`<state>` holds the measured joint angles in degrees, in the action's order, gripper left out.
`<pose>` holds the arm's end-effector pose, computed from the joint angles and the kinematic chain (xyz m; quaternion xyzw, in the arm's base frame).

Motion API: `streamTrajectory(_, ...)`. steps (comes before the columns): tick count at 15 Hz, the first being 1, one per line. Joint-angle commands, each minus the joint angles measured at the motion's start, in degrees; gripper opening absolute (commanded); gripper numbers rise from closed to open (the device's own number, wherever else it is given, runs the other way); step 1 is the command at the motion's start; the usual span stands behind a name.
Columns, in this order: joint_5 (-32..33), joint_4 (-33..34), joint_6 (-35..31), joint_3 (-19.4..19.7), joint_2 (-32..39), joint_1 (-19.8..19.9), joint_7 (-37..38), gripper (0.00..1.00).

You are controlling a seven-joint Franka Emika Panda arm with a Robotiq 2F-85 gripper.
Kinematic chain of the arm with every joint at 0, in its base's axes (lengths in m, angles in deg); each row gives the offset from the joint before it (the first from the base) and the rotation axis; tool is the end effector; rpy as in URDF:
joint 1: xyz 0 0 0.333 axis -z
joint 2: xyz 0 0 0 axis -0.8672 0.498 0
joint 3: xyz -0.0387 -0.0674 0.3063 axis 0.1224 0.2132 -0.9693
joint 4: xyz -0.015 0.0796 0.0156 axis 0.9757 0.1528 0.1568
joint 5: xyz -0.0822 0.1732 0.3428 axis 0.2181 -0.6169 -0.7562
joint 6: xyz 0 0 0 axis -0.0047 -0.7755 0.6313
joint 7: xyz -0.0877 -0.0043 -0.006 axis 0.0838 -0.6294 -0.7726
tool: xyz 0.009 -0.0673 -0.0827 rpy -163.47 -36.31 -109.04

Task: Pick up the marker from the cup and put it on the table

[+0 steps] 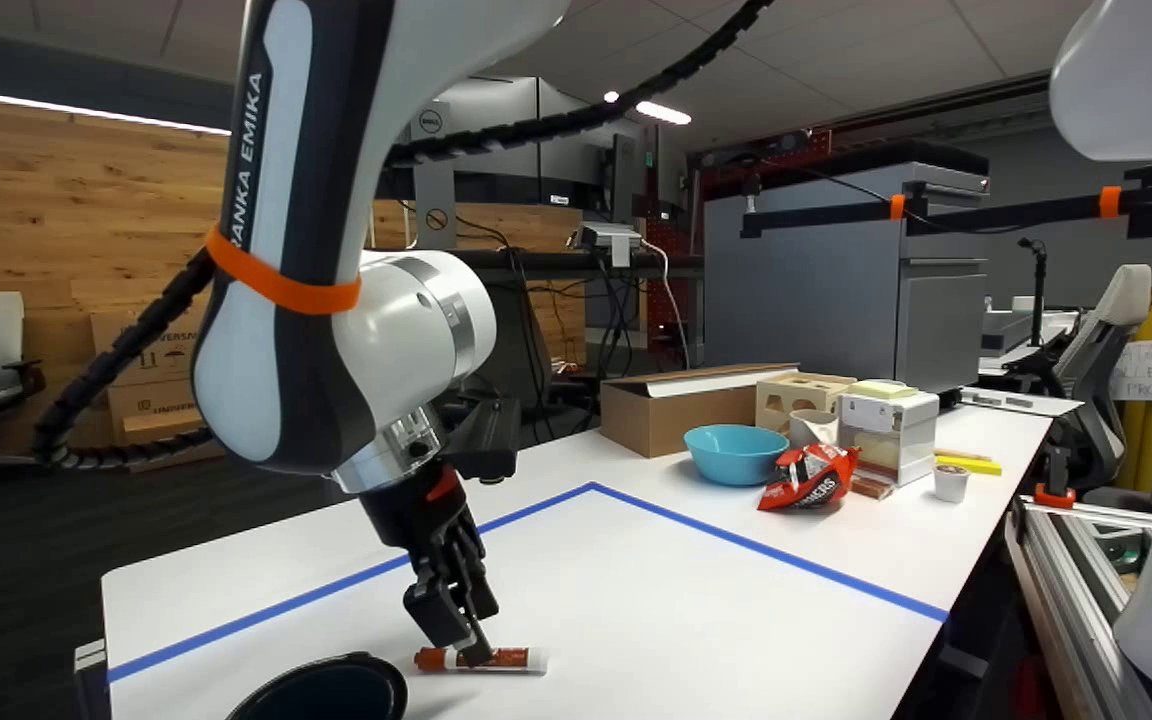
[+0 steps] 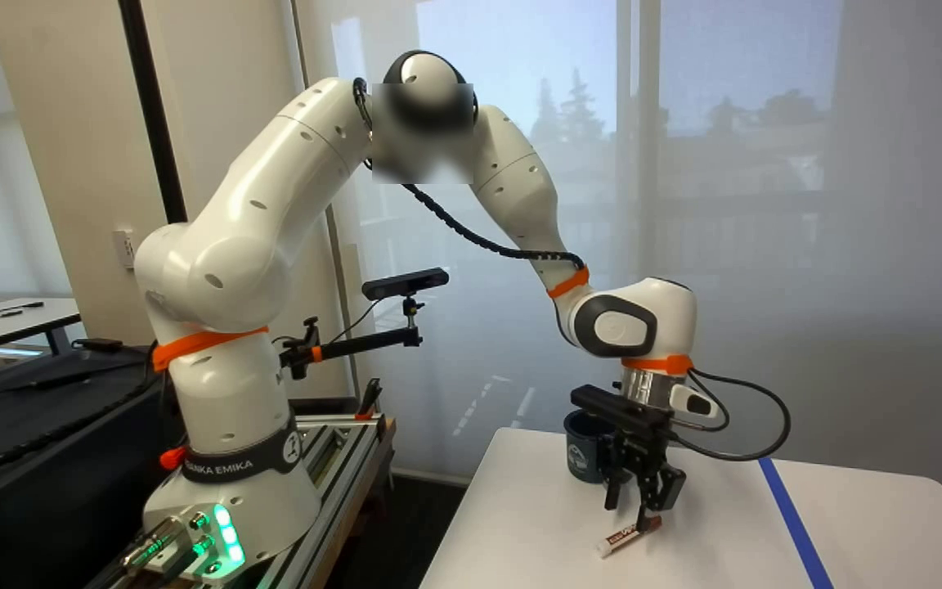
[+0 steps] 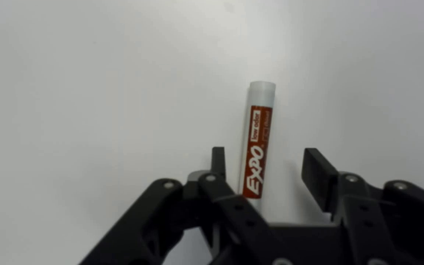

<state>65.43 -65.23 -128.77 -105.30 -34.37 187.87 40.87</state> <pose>0.5256 0.1369 0.0728 0.9321 0.3117 -0.1559 0.0990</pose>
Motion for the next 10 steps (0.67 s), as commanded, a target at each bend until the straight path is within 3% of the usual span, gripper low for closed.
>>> streamTrajectory(1, 1.27, 0.02, 1.21, 1.36, 2.63, -2.31, 0.99, 0.91)
streamTrajectory(3, 1.44, -0.17, 1.35, 2.76, 3.94, -4.05, 2.09, 1.0)
streamTrajectory(10, 4.66, -0.62, 2.9, 12.81, 7.69, -12.51, 9.7, 1.0)
